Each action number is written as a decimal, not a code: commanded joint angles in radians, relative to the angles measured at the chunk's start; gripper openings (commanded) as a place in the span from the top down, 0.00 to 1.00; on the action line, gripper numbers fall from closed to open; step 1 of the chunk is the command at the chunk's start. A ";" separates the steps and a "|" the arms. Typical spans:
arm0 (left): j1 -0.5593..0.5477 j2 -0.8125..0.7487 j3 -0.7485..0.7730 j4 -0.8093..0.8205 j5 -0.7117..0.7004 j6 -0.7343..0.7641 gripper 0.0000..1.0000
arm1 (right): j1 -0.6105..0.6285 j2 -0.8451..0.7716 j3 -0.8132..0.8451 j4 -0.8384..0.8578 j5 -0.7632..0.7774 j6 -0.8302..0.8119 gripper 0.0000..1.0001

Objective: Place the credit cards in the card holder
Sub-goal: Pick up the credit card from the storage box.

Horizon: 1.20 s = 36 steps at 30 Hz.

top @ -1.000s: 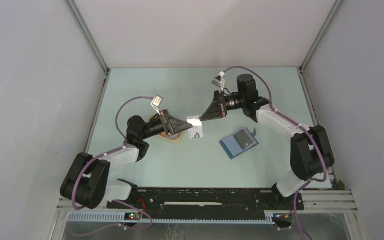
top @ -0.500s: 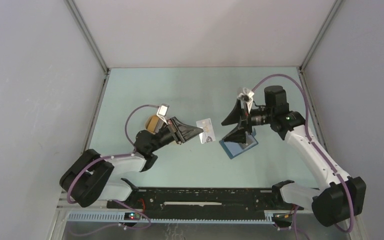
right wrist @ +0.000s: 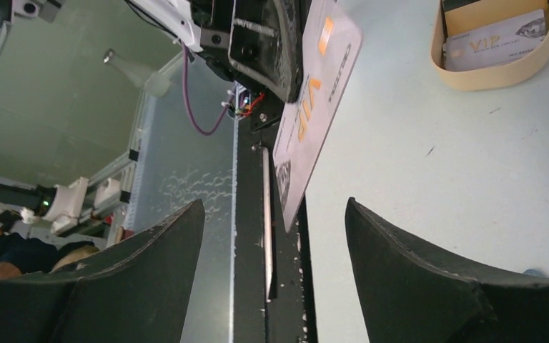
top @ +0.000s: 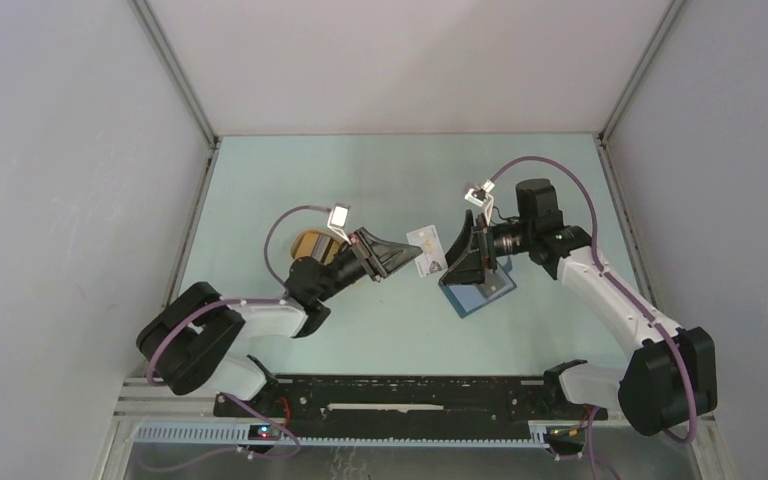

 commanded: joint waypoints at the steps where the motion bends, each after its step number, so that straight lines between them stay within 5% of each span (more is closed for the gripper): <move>1: -0.025 0.030 0.061 0.047 -0.033 0.036 1.00 | 0.001 -0.012 -0.005 0.122 0.012 0.154 0.24; 5: -0.036 0.056 0.073 0.049 -0.025 0.034 1.00 | -0.005 -0.001 -0.010 0.159 0.017 0.200 0.49; 9: -0.038 0.058 0.073 0.052 -0.015 0.043 0.95 | -0.013 0.015 -0.010 0.168 -0.002 0.212 0.95; 10: -0.036 0.056 0.075 0.051 -0.005 0.047 0.91 | -0.014 0.017 -0.010 0.168 -0.008 0.210 1.00; 12: -0.024 0.049 0.081 0.039 0.036 0.043 0.70 | -0.017 0.018 -0.010 0.162 -0.027 0.191 1.00; 15: 0.032 0.036 0.075 0.022 0.159 0.029 0.53 | -0.028 0.009 0.008 0.061 -0.073 0.064 1.00; 17: 0.083 0.032 0.066 0.021 0.249 0.023 0.51 | -0.027 0.007 0.037 -0.064 -0.074 -0.093 1.00; 22: 0.156 0.027 0.083 -0.059 0.420 0.056 0.42 | -0.002 0.035 0.057 -0.122 -0.067 -0.154 1.00; 36: 0.150 -0.077 0.141 -0.321 0.469 0.221 0.44 | 0.018 0.091 0.074 -0.151 -0.048 -0.164 1.00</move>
